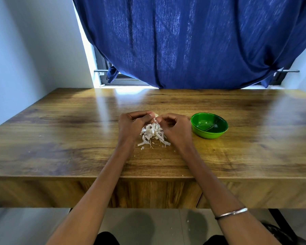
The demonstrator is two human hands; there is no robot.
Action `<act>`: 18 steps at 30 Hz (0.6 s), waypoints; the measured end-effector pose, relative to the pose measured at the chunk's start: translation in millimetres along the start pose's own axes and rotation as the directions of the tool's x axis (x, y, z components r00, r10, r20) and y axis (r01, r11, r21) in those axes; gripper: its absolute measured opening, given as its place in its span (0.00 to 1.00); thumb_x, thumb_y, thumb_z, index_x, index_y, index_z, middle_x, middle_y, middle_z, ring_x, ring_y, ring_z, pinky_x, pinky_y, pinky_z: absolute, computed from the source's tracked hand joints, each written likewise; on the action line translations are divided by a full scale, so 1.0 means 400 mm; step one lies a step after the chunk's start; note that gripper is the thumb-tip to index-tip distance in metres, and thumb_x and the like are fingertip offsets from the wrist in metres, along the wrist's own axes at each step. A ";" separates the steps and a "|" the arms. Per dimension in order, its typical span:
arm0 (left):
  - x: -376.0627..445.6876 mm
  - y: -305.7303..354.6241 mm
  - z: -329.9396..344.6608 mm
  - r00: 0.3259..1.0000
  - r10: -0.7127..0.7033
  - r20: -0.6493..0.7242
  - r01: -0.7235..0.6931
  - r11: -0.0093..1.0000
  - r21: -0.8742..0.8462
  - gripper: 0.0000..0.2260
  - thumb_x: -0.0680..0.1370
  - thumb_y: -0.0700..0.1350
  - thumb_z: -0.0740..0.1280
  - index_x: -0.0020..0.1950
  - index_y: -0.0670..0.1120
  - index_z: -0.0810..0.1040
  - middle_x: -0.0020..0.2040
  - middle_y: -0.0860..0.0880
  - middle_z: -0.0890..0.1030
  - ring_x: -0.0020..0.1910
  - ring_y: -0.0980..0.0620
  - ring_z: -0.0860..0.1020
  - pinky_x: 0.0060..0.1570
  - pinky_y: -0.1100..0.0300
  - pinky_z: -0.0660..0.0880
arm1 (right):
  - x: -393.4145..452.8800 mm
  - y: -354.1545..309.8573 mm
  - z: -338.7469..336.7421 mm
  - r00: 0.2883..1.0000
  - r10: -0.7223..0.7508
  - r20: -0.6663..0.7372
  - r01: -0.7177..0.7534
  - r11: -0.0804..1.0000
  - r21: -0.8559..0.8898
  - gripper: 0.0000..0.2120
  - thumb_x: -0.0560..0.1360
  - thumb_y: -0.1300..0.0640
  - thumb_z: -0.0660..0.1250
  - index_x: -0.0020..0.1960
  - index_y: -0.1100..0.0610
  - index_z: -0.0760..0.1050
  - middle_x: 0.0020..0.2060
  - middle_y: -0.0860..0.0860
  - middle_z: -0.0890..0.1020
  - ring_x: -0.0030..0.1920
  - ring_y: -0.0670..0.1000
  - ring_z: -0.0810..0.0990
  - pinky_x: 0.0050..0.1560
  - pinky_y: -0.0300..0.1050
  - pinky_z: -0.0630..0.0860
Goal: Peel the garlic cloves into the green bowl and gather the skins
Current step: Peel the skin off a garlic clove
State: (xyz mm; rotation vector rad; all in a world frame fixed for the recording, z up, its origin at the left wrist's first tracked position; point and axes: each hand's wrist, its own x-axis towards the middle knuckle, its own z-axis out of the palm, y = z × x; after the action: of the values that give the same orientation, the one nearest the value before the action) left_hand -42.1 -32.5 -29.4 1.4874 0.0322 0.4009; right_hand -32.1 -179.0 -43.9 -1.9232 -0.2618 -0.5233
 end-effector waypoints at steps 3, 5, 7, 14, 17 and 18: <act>0.002 -0.006 0.000 1.000 0.027 0.002 -0.027 0.999 0.030 0.07 0.72 0.37 0.78 0.50 0.42 0.88 0.45 0.45 0.88 0.47 0.45 0.87 0.56 0.45 0.82 | 0.002 0.002 0.002 0.999 -0.013 0.039 0.013 1.000 -0.008 0.09 0.74 0.64 0.74 0.51 0.53 0.85 0.41 0.43 0.86 0.40 0.38 0.84 0.45 0.36 0.82; -0.001 -0.004 0.001 0.999 0.041 0.003 -0.041 0.999 0.033 0.08 0.72 0.37 0.78 0.50 0.41 0.88 0.44 0.45 0.88 0.46 0.46 0.87 0.54 0.47 0.83 | 0.001 -0.004 0.003 0.999 -0.043 0.024 0.043 0.999 0.014 0.06 0.75 0.60 0.75 0.51 0.53 0.85 0.41 0.43 0.86 0.42 0.39 0.84 0.46 0.35 0.81; -0.004 -0.001 0.002 0.999 0.049 0.008 -0.050 0.999 0.019 0.08 0.72 0.37 0.78 0.51 0.40 0.87 0.44 0.44 0.88 0.45 0.46 0.87 0.52 0.50 0.84 | 0.000 -0.009 0.002 0.998 -0.069 -0.006 0.069 0.995 0.068 0.04 0.76 0.58 0.75 0.50 0.55 0.85 0.40 0.43 0.86 0.41 0.40 0.84 0.44 0.32 0.80; -0.003 -0.008 0.003 0.988 0.147 0.040 -0.151 0.981 0.121 0.07 0.72 0.38 0.79 0.49 0.39 0.87 0.42 0.45 0.88 0.40 0.47 0.87 0.46 0.52 0.85 | -0.003 -0.016 -0.004 0.995 -0.061 -0.078 0.072 0.987 0.144 0.03 0.73 0.59 0.77 0.46 0.53 0.85 0.37 0.42 0.86 0.38 0.40 0.84 0.41 0.32 0.79; -0.003 -0.008 0.006 0.978 0.201 0.062 -0.209 0.961 0.180 0.05 0.74 0.38 0.78 0.47 0.39 0.86 0.41 0.46 0.87 0.36 0.50 0.87 0.40 0.59 0.83 | -0.005 -0.015 -0.005 0.996 -0.036 -0.083 0.050 0.984 0.173 0.03 0.72 0.58 0.78 0.45 0.55 0.86 0.38 0.45 0.87 0.39 0.41 0.85 0.42 0.36 0.82; -0.001 -0.010 0.006 0.977 0.205 0.066 -0.214 0.959 0.184 0.04 0.74 0.36 0.77 0.47 0.38 0.86 0.40 0.46 0.87 0.35 0.50 0.86 0.39 0.60 0.82 | -0.004 -0.016 -0.005 0.997 -0.023 -0.074 0.037 0.981 0.191 0.03 0.72 0.58 0.78 0.46 0.55 0.86 0.38 0.45 0.87 0.39 0.42 0.85 0.41 0.36 0.81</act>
State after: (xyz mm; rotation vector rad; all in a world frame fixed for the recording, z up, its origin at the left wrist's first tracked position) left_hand -41.1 -34.9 -33.2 1.6960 -0.1283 0.5464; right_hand -36.6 -178.3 -38.9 -1.7115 -0.2856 -0.5652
